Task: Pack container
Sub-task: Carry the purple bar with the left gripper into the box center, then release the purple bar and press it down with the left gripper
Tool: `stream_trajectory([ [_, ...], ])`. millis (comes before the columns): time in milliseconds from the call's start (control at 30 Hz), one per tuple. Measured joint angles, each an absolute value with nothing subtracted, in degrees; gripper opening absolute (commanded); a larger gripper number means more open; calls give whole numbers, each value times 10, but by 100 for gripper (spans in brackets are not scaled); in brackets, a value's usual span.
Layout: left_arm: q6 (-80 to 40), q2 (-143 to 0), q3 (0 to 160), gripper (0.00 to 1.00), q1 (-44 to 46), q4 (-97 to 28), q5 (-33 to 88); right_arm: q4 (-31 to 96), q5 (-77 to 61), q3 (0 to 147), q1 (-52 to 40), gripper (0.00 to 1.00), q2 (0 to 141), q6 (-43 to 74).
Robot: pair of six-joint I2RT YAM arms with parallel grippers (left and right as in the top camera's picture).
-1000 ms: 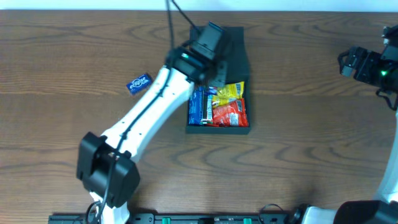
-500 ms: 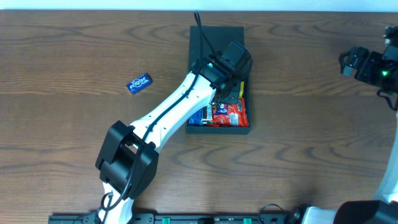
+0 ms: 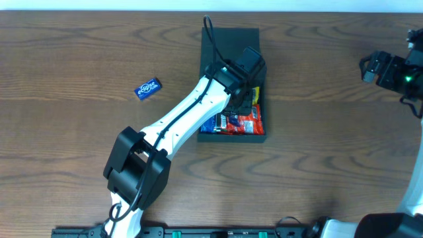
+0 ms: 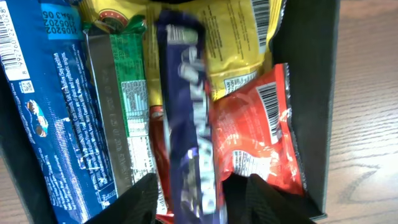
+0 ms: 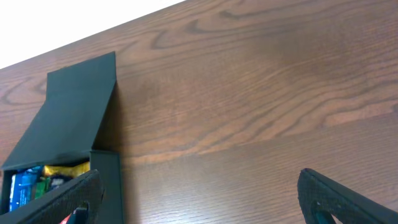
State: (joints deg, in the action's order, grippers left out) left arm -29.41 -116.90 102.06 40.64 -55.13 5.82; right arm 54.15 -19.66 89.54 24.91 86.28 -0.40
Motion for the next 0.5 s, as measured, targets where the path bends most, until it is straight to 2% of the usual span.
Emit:
stream_trajectory([
  [233,-293,-1169,1021,48,390,-551,58,544,-197,895,249,99,863,-4],
  [367,-289,-1169,1033,33,382,-551,58,544,-197,895,249,99,863,-4],
  [500,-267,-1169,1065,6,385,-531,56,544,-197,895,249,99,863,-4],
])
